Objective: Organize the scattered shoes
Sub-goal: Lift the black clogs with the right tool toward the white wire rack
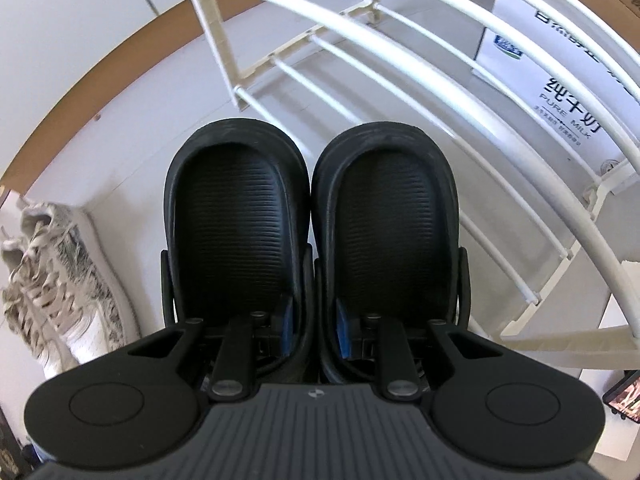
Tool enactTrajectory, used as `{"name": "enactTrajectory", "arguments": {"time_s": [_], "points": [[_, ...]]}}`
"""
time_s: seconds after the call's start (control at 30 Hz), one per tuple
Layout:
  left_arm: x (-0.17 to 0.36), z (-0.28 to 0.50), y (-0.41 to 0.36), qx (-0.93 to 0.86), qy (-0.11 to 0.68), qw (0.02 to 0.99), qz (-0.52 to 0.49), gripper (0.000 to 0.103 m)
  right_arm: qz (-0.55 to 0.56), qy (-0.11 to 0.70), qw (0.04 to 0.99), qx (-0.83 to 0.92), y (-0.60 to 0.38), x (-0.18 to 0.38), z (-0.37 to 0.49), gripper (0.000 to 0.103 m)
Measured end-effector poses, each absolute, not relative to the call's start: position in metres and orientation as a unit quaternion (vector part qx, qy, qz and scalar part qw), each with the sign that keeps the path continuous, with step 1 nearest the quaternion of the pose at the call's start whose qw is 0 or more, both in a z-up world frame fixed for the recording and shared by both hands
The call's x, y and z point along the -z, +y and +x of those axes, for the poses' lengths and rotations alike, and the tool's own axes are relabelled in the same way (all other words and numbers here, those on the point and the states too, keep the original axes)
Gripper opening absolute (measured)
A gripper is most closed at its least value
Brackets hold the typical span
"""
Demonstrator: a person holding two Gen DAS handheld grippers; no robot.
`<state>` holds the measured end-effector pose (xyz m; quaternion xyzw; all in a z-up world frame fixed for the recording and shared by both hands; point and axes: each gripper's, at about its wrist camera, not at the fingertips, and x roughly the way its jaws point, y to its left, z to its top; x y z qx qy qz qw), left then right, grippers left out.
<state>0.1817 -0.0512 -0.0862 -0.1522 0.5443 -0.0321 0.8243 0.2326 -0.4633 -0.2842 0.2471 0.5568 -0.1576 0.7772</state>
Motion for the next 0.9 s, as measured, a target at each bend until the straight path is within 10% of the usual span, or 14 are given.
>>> {"name": "enactTrajectory", "arguments": {"time_s": [0.9], "points": [[0.086,0.182,-0.060,0.047,0.547,0.823,-0.143,0.103,0.320,0.458,0.790,0.252,-0.492,0.272,0.248,0.024]]}}
